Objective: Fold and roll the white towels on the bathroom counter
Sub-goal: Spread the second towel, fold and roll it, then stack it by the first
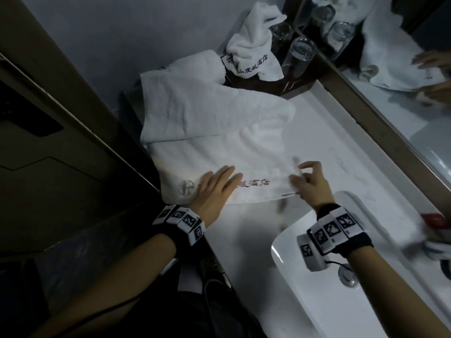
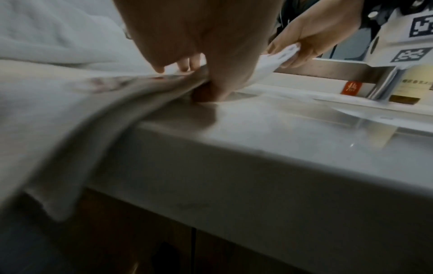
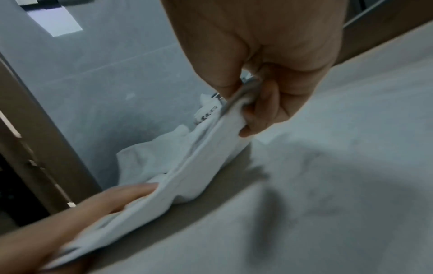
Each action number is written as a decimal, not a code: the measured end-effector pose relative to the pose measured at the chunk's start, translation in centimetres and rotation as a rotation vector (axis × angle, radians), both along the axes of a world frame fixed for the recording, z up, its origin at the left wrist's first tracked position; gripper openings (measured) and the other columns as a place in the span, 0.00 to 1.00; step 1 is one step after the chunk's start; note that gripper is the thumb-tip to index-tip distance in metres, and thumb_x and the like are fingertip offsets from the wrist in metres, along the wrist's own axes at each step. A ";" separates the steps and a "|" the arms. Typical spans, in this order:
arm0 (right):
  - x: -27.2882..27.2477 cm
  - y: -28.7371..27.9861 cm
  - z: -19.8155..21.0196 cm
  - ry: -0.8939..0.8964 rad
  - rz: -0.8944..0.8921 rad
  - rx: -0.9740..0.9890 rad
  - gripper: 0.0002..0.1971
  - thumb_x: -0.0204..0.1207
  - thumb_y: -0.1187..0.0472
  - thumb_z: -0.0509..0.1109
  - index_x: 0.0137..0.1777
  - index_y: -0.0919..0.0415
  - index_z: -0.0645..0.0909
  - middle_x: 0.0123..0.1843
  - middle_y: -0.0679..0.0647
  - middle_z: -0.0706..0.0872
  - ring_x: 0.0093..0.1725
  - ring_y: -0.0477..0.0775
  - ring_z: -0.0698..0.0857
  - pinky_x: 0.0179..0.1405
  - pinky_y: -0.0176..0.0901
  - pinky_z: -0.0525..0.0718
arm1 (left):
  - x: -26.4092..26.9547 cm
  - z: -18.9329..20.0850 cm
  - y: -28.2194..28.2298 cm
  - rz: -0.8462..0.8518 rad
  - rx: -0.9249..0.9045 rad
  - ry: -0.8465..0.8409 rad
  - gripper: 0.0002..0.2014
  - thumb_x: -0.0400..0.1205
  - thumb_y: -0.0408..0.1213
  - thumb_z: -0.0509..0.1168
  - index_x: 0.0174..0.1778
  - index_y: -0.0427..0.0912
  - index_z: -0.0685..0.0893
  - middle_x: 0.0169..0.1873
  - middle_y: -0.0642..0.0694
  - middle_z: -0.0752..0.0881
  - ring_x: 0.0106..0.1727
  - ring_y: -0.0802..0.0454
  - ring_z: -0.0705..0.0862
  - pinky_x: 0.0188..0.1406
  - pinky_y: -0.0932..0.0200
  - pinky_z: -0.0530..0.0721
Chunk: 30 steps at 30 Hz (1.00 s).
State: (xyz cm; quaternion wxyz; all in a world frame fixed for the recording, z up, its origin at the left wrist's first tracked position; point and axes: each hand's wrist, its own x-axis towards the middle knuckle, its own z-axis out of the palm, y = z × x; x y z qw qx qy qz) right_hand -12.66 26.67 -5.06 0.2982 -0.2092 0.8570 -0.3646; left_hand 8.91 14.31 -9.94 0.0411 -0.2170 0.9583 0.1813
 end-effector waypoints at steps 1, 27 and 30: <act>-1.1 0.6 0.1 0.070 -0.019 0.013 0.13 0.76 0.64 0.66 0.58 0.60 0.68 0.38 0.58 0.81 0.35 0.57 0.78 0.29 0.33 0.74 | 0.1 -0.2 -0.2 -0.012 -0.009 -0.016 0.52 0.62 0.11 0.56 0.81 0.48 0.46 0.83 0.45 0.47 0.83 0.47 0.42 0.81 0.46 0.44; -3.6 2.4 -3.0 0.122 -0.107 0.320 0.18 0.80 0.52 0.61 0.62 0.65 0.71 0.61 0.69 0.81 0.48 0.61 0.76 0.47 0.46 0.70 | 9.7 -1.1 -1.9 0.969 1.015 0.354 0.27 0.67 0.23 0.75 0.54 0.44 0.68 0.48 0.51 0.79 0.48 0.57 0.81 0.36 0.63 0.83; -3.4 2.5 -3.2 0.072 -0.063 0.316 0.21 0.81 0.50 0.58 0.65 0.65 0.68 0.65 0.69 0.79 0.58 0.66 0.78 0.50 0.47 0.69 | 9.2 -0.2 -1.9 1.035 1.301 0.421 0.18 0.73 0.23 0.69 0.54 0.40 0.72 0.53 0.43 0.80 0.50 0.48 0.83 0.38 0.57 0.91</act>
